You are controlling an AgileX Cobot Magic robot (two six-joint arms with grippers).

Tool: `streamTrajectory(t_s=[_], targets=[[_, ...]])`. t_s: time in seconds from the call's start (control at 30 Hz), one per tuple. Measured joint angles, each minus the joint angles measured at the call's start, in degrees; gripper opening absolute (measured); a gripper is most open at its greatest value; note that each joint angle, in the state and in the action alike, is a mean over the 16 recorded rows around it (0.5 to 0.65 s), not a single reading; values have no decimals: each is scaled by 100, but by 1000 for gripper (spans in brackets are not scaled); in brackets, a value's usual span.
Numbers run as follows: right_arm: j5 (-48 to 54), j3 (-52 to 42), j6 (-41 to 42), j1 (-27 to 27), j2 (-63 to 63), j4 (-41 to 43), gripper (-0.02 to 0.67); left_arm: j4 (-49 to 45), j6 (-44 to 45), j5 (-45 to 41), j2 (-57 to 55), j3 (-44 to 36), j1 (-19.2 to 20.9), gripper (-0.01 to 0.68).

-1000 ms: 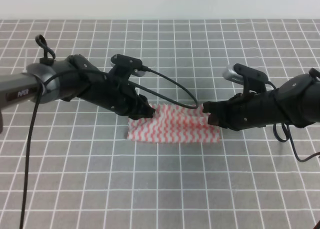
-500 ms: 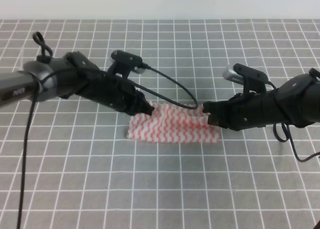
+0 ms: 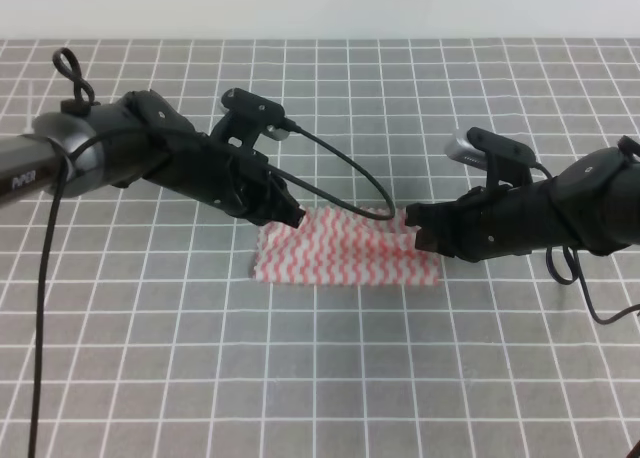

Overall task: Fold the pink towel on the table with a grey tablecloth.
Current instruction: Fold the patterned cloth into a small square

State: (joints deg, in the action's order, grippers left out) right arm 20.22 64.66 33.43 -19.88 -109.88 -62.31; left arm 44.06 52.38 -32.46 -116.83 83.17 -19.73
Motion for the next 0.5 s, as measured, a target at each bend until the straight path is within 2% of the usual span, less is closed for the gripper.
streamTrajectory(t_s=[0.5], targets=[[39, 74, 1, -3, -16, -1, -14, -187, 1, 261, 20, -1, 81, -2]])
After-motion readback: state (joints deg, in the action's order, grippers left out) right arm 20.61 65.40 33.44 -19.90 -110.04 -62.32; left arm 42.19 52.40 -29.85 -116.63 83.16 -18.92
